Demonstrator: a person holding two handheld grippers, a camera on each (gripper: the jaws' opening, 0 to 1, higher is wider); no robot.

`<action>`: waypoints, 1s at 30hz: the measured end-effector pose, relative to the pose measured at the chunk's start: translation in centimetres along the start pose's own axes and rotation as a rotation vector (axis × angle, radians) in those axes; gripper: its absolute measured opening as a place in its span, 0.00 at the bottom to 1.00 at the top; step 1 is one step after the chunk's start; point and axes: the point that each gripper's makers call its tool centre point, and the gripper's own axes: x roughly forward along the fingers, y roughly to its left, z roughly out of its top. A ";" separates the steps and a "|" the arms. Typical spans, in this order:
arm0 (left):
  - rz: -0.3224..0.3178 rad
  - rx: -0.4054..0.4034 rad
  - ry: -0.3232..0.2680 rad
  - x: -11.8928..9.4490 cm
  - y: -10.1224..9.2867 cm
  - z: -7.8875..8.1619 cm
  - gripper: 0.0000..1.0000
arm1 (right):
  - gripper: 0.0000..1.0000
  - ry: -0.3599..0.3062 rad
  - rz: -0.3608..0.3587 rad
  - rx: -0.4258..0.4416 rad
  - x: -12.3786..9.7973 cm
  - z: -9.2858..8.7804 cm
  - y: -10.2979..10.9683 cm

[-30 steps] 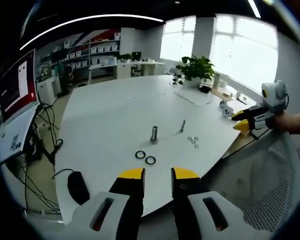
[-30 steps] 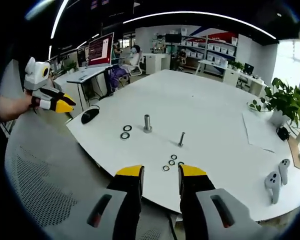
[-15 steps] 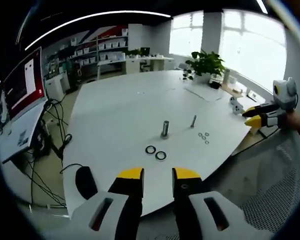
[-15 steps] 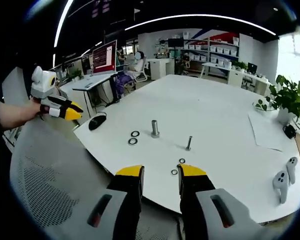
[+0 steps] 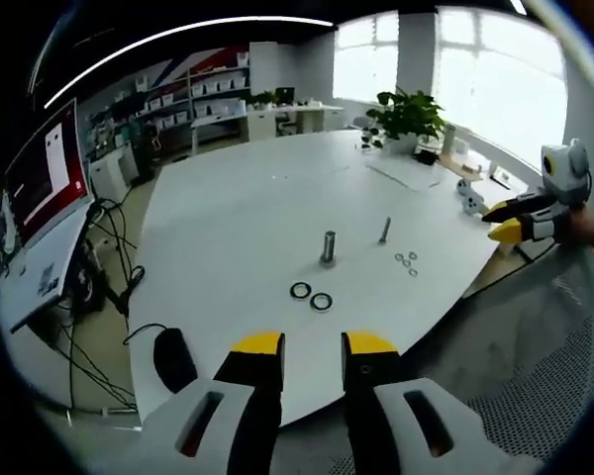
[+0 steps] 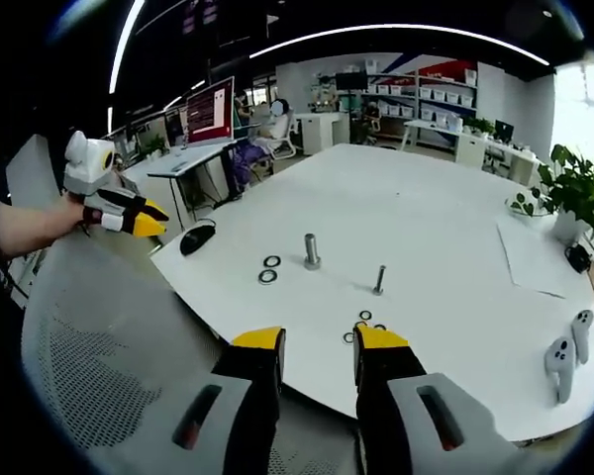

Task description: Place the washer onto the threaded stud by aligning its center hole with the stud, sliding it down to the base, and recovering from edge contact or off-axis alignment until the washer reaches the visible bottom stop.

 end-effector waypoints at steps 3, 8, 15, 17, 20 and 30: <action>0.009 -0.011 0.006 0.1 0.3 -0.2 0.21 | 0.30 -0.010 0.002 0.013 0.0 0.2 0.0; 0.000 0.004 0.019 0.2 -0.1 -0.4 0.21 | 0.30 -0.015 -0.001 0.012 -0.1 0.3 0.0; -0.011 0.013 0.035 0.3 -0.4 -0.7 0.21 | 0.30 -0.010 -0.002 0.015 -0.2 0.1 -0.1; -0.013 0.007 0.036 0.3 -0.3 -0.7 0.21 | 0.30 -0.013 -0.008 0.016 -0.2 0.1 -0.2; -0.013 0.009 0.040 0.3 -0.5 -0.8 0.21 | 0.30 -0.017 -0.014 0.020 -0.3 0.1 -0.4; -0.016 -0.003 0.055 0.6 -0.4 -1.1 0.22 | 0.30 -0.005 -0.008 0.020 -0.1 -0.1 -0.3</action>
